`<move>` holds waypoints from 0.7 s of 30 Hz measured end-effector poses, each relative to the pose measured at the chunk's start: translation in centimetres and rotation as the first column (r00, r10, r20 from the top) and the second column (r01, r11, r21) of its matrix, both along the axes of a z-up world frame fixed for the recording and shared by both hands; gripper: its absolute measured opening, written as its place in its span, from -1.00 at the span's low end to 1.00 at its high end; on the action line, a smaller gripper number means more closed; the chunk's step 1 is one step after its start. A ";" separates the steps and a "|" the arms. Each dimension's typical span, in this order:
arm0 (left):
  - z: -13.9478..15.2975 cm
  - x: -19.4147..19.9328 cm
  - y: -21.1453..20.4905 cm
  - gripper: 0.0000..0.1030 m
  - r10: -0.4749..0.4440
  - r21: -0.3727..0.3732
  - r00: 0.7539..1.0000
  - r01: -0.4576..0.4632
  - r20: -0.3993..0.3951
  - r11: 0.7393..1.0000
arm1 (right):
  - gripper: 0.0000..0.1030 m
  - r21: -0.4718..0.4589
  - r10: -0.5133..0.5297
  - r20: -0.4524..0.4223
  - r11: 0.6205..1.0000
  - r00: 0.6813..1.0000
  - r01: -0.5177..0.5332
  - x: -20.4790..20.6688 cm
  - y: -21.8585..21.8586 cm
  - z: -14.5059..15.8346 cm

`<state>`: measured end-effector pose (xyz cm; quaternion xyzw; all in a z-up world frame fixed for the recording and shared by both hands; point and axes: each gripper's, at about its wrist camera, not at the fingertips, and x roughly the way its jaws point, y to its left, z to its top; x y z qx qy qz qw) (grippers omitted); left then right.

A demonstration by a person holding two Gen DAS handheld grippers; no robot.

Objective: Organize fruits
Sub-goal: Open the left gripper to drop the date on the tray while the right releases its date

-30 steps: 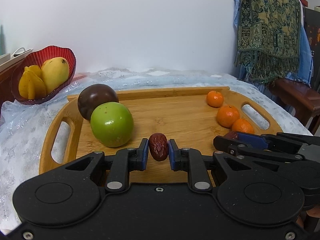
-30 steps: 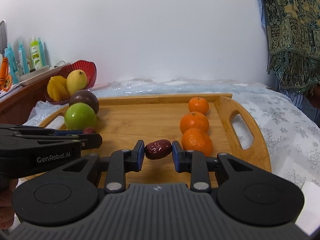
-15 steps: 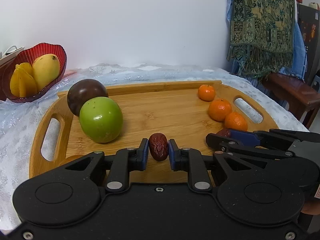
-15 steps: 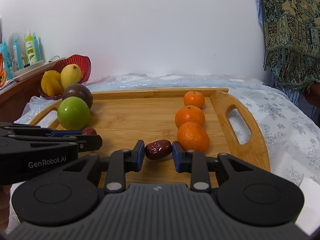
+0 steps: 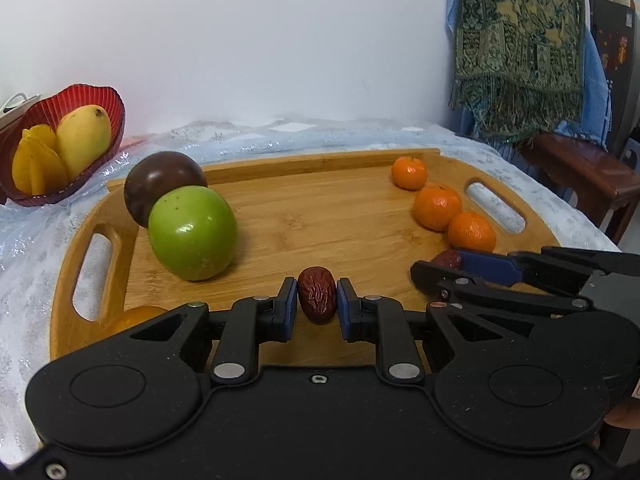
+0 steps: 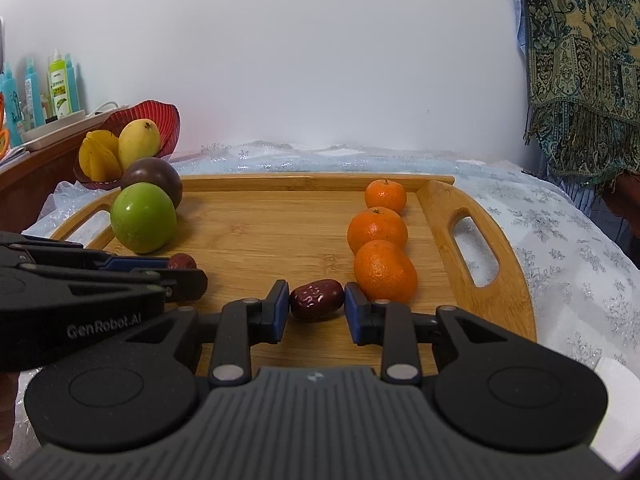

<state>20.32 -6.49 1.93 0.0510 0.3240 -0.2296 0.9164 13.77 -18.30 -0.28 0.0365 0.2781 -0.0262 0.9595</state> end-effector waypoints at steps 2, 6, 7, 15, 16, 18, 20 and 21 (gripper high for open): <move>-0.1 0.1 -0.1 -0.60 -0.002 0.000 1.000 0.002 -0.004 1.000 | -0.18 0.001 0.000 0.000 1.000 1.000 0.000 0.0 0.0 0.0; -0.2 0.1 -0.2 -0.60 -0.001 0.001 1.000 0.001 -0.002 1.000 | -0.18 -0.001 0.000 0.000 1.000 1.000 0.000 0.0 0.0 0.0; -0.2 0.1 -0.1 -0.60 -0.001 0.001 1.000 0.001 -0.002 1.000 | -0.18 -0.001 0.000 0.000 1.000 1.000 0.000 0.0 0.0 0.0; -0.1 0.2 0.1 -0.57 -0.003 -0.001 1.000 0.003 -0.003 1.000 | -0.16 0.019 0.008 0.011 1.000 1.000 -0.008 -0.3 0.0 0.1; -0.1 0.2 0.1 -0.56 -0.003 -0.004 1.000 0.003 -0.004 1.000 | -0.15 0.018 0.008 0.013 1.000 1.000 -0.008 -0.4 0.0 0.1; -0.1 0.1 0.2 -0.51 0.000 -0.007 1.000 0.000 -0.006 1.000 | -0.15 0.015 0.007 0.014 1.000 1.000 -0.008 -0.5 0.0 0.1; 0.0 -0.1 0.3 -0.45 0.003 -0.008 1.000 -0.003 -0.007 1.000 | -0.15 0.015 0.005 0.015 1.000 1.000 -0.005 -0.6 0.0 0.2; 0.0 -0.1 0.4 -0.41 0.004 -0.010 1.000 -0.004 -0.008 1.000 | -0.15 0.016 0.004 0.015 1.000 1.000 -0.004 -0.6 -0.1 0.2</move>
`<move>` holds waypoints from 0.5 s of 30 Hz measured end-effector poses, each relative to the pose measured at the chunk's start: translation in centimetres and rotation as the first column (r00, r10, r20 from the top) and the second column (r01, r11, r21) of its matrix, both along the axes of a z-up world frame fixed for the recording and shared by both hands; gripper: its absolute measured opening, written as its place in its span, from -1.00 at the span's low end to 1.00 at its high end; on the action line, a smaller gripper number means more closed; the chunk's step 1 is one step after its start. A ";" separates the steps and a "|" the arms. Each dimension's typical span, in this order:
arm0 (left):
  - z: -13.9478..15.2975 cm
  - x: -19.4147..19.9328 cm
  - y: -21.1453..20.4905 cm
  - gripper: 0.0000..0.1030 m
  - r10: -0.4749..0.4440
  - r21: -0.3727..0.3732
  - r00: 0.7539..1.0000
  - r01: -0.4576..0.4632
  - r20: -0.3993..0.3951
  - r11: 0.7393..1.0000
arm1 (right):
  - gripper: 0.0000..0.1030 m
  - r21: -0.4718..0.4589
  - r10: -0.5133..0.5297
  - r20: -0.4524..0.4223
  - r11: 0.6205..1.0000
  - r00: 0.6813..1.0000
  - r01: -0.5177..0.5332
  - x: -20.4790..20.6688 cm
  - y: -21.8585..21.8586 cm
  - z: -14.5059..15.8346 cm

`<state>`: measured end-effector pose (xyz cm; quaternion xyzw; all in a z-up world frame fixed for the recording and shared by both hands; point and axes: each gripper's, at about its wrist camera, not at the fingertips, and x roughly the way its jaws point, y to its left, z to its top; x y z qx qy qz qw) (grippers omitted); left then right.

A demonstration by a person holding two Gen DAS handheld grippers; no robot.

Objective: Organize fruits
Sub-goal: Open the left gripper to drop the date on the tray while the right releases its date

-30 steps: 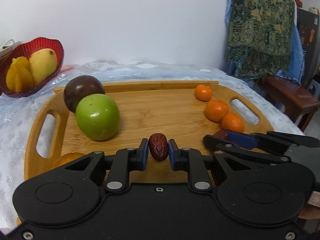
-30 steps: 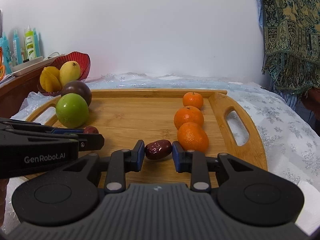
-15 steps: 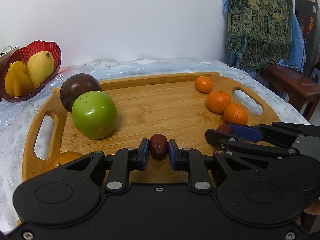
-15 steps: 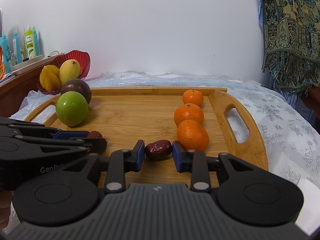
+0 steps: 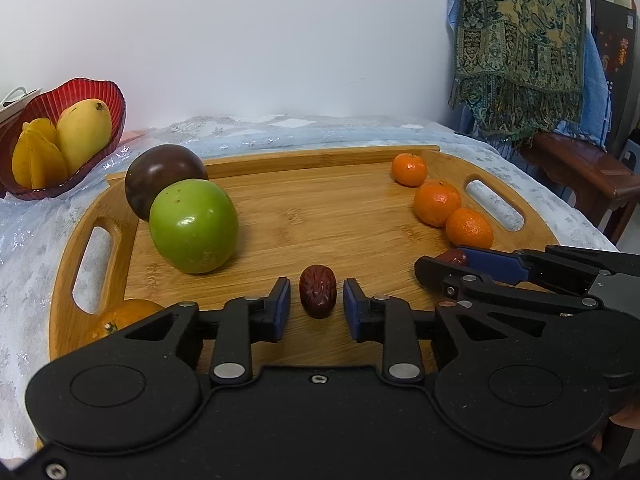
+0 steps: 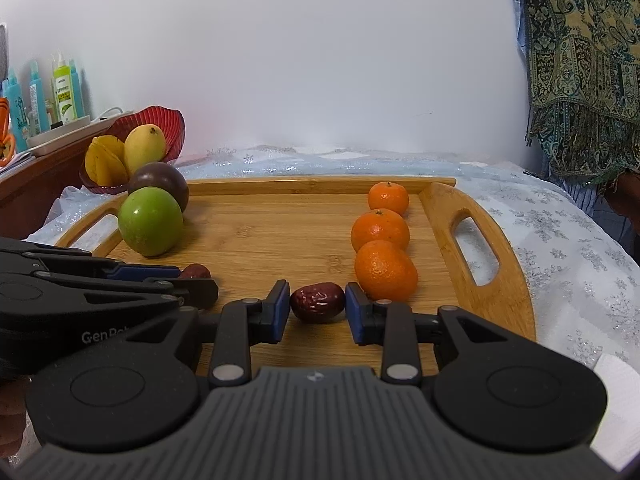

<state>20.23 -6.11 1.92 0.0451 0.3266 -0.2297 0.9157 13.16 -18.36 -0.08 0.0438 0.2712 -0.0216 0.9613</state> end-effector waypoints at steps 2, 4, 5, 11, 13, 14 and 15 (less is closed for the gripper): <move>0.1 -0.1 0.2 -0.35 0.003 -0.005 1.000 -0.003 -0.001 1.000 | -0.15 0.002 -0.002 0.002 1.000 1.000 0.002 -0.1 -0.1 0.1; 0.2 -0.2 0.3 -0.31 0.007 -0.008 1.000 -0.007 0.001 1.000 | -0.09 0.002 -0.004 0.007 1.000 1.000 0.004 -0.2 -0.1 0.1; 0.2 -0.2 0.3 -0.31 0.008 -0.010 1.000 -0.008 0.002 1.000 | -0.05 0.001 -0.004 0.009 1.000 1.000 0.004 -0.2 -0.1 0.2; 0.3 -0.8 0.8 -0.28 0.004 -0.017 1.000 -0.003 0.009 1.000 | 0.10 0.002 -0.010 0.015 1.000 1.000 0.010 -0.6 -0.2 0.1; 0.4 -1.0 1.0 -0.27 -0.001 -0.026 1.000 0.001 0.006 1.000 | 0.14 0.010 -0.012 0.018 1.000 1.000 0.012 -0.9 -0.3 0.2; 0.4 -1.2 1.2 -0.25 -0.002 -0.030 1.000 0.002 0.006 1.000 | 0.16 0.015 -0.015 0.022 1.000 1.000 0.015 -1.0 -0.3 0.3; 0.5 -1.4 1.3 -0.23 -0.003 -0.033 1.000 0.003 0.008 0.999 | 0.20 0.020 -0.017 0.028 1.000 0.999 0.016 -1.2 -0.4 0.4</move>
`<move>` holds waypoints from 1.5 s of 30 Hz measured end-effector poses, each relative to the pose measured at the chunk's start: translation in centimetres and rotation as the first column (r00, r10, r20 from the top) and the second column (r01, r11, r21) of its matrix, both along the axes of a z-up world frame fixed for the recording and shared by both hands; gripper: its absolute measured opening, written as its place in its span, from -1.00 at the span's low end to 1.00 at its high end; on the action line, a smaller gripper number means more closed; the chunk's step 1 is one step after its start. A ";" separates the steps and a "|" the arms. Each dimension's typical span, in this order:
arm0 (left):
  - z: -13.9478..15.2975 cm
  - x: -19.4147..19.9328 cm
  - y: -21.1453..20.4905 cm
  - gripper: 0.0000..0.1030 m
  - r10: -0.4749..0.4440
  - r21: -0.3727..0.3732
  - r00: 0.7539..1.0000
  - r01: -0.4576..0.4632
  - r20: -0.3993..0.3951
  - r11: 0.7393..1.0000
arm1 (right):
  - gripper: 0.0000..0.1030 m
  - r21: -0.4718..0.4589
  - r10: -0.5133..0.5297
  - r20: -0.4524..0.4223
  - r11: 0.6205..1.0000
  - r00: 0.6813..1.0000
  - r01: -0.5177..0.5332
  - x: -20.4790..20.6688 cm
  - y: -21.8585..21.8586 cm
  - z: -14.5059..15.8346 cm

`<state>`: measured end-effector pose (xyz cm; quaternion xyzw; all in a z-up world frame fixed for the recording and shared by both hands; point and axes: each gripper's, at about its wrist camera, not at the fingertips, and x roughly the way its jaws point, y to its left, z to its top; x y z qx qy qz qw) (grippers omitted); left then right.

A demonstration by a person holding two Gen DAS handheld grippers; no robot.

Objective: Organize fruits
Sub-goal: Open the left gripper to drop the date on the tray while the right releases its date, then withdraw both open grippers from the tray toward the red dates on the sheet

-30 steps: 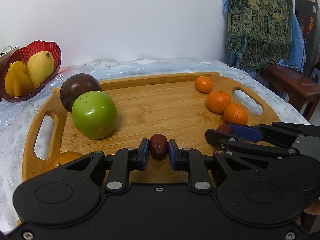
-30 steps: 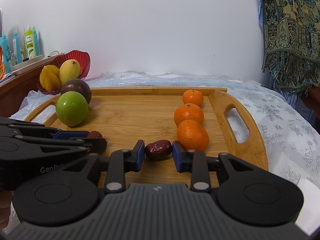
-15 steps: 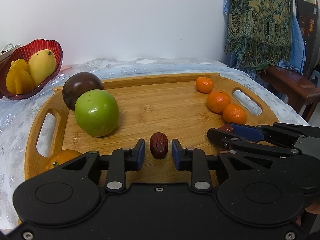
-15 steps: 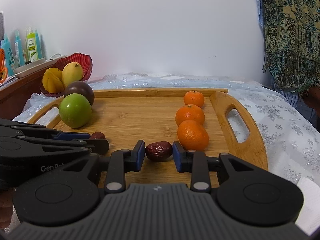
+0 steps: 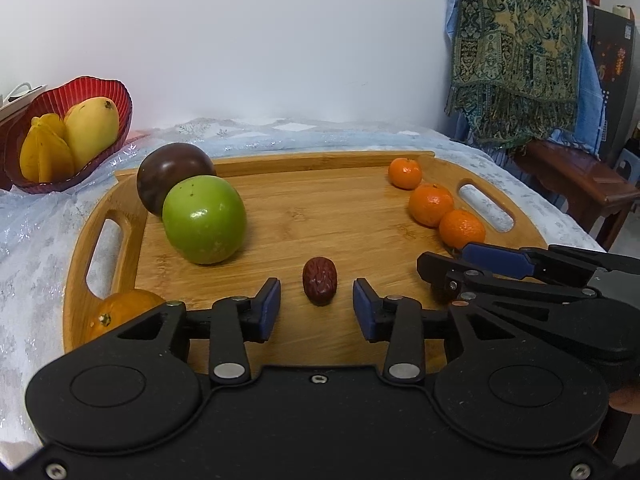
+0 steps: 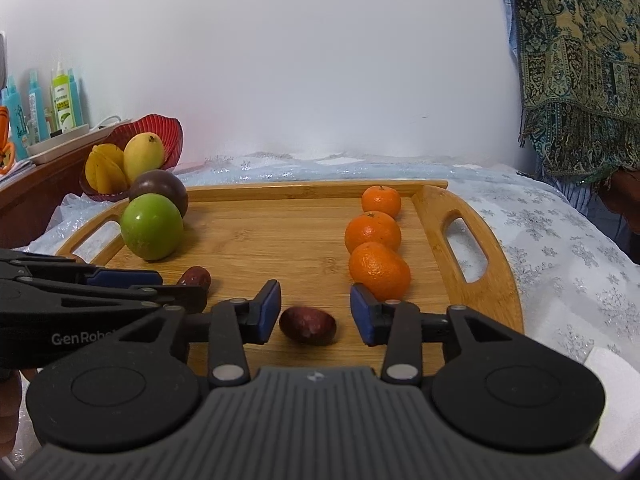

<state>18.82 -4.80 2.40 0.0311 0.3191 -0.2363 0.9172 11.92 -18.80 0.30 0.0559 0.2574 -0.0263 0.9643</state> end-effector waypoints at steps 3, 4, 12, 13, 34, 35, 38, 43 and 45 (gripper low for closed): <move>0.3 -0.8 0.5 -0.03 -0.001 -0.005 1.000 0.001 0.011 1.000 | 0.32 0.018 -0.011 0.019 1.000 1.000 0.010 -0.8 -0.3 0.3; 0.3 -1.1 0.7 0.05 0.002 -0.004 1.000 -0.002 0.017 1.000 | 0.35 0.024 -0.015 0.025 1.000 1.000 0.015 -1.0 -0.5 0.4; 1.0 -3.0 2.2 0.43 0.022 -0.021 0.999 -0.022 0.025 1.000 | 0.57 0.007 -0.026 0.055 1.000 0.998 0.026 -4.2 -0.3 0.8; 1.0 -3.2 2.4 0.44 0.025 -0.021 0.999 -0.024 0.029 0.999 | 0.59 -0.010 -0.026 0.060 1.000 0.998 0.027 -4.6 -0.1 0.8; -0.3 -9.0 4.8 0.83 0.025 -0.024 0.995 -0.023 0.096 0.999 | 0.83 -0.096 0.060 0.057 0.994 0.997 -0.054 -11.8 3.3 -0.5; -0.4 -9.2 4.9 0.84 0.023 -0.025 0.995 -0.020 0.094 0.999 | 0.85 -0.091 0.060 0.054 0.994 0.997 -0.055 -12.0 3.5 -0.6; -0.6 -9.6 5.1 0.85 0.021 -0.020 0.996 -0.020 0.090 1.000 | 0.87 -0.083 0.067 0.042 0.995 0.997 -0.063 -12.5 3.7 -0.9; -0.9 -9.7 5.2 0.87 0.001 -0.007 0.998 0.000 0.063 1.000 | 0.90 -0.092 0.079 0.021 0.993 0.997 -0.077 -13.1 4.5 -1.5; -1.2 -9.8 5.1 0.88 -0.005 0.001 0.999 0.005 0.052 1.000 | 0.90 -0.098 0.082 0.016 0.992 0.997 -0.080 -13.2 4.8 -1.8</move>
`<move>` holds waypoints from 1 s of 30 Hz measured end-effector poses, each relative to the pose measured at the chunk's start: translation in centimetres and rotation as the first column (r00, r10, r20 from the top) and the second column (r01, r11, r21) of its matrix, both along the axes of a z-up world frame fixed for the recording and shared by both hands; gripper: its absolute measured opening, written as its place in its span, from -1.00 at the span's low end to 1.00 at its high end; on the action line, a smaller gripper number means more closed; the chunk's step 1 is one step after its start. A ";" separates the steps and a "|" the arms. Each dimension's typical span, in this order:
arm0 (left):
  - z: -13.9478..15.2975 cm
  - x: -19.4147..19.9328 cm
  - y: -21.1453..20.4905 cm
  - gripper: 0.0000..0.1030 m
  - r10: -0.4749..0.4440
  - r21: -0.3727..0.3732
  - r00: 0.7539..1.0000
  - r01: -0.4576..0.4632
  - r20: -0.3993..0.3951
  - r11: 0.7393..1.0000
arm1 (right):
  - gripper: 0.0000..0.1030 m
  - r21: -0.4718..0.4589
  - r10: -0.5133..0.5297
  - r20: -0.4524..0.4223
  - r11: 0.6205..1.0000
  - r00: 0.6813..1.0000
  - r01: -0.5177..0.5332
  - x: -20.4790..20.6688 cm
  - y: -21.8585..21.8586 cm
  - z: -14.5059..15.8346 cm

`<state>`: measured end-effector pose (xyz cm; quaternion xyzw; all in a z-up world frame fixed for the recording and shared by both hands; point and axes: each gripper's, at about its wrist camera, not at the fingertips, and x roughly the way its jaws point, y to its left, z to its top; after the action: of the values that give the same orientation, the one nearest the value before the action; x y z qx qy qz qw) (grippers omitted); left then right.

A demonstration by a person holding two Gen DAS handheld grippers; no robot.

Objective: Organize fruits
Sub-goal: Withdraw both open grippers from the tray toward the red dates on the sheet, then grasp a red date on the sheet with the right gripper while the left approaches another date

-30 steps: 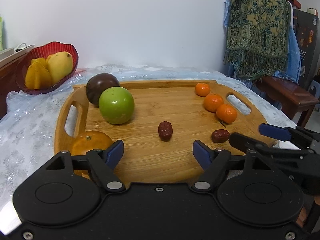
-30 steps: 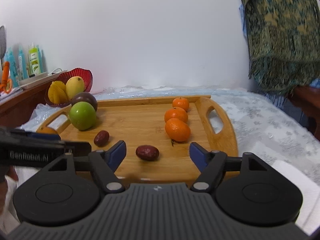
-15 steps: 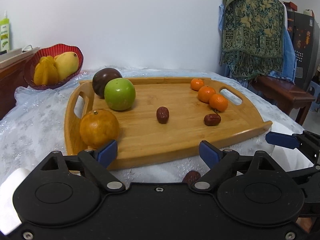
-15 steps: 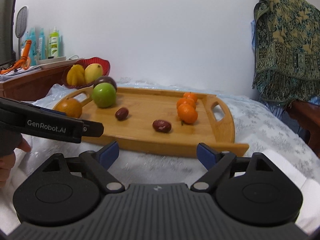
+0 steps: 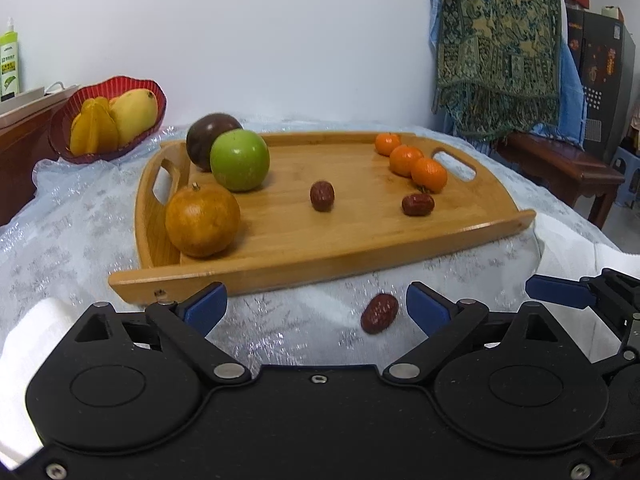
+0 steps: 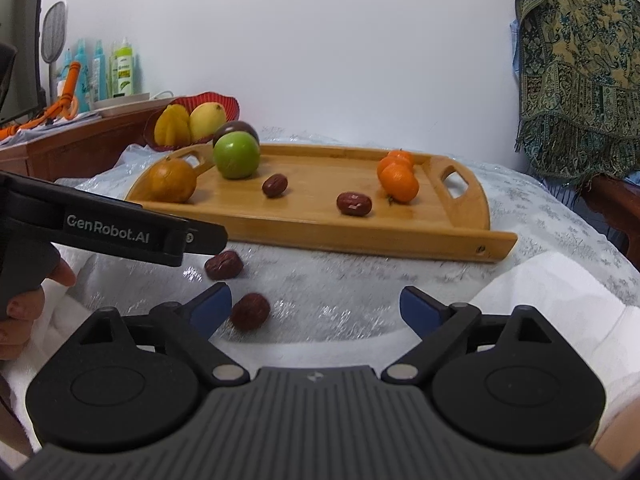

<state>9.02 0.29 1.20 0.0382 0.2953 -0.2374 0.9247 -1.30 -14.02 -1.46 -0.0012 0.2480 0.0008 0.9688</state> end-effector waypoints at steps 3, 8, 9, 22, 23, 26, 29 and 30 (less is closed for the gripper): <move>-0.3 -0.1 -0.3 0.89 -0.009 0.014 1.000 0.009 -0.009 1.000 | 0.90 -0.016 0.001 -0.003 1.000 1.000 -0.001 -0.1 0.4 -0.2; -0.6 -0.2 -0.7 0.90 -0.021 0.037 1.000 0.022 -0.014 0.999 | 0.90 -0.023 0.008 -0.009 1.000 1.000 -0.009 0.0 0.7 -0.5; -0.7 -0.2 -0.7 0.90 -0.022 0.040 1.000 0.023 -0.017 0.999 | 0.90 -0.025 0.009 -0.010 1.000 1.000 -0.010 0.0 0.8 -0.6; -1.4 0.0 -1.2 0.92 -0.031 0.059 0.999 0.034 -0.042 0.998 | 0.77 -0.047 0.029 -0.007 0.998 1.000 -0.029 0.3 1.5 -1.2; -1.5 -0.1 -1.2 0.92 -0.035 0.062 0.999 0.038 -0.039 0.997 | 0.76 -0.049 0.031 -0.006 0.998 1.000 -0.031 0.3 1.6 -1.2; -1.5 -0.3 -1.4 0.92 -0.044 0.068 0.999 0.046 -0.030 0.997 | 0.70 -0.050 0.035 0.002 0.998 0.999 -0.035 0.2 1.9 -1.2; -1.4 -0.3 -1.3 0.87 -0.050 0.054 0.998 0.052 -0.031 0.997 | 0.54 -0.056 0.037 0.019 0.998 0.999 -0.036 0.0 2.1 -1.3; -1.4 -0.3 -1.3 0.83 -0.048 0.047 0.998 0.050 -0.035 0.998 | 0.47 -0.059 0.045 0.025 0.997 0.999 -0.043 -0.1 2.3 -1.2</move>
<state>8.75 -0.99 -0.19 0.0637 0.3154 -0.2535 0.9123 -1.39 -11.75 -2.70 -0.0350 0.2352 0.0148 0.9712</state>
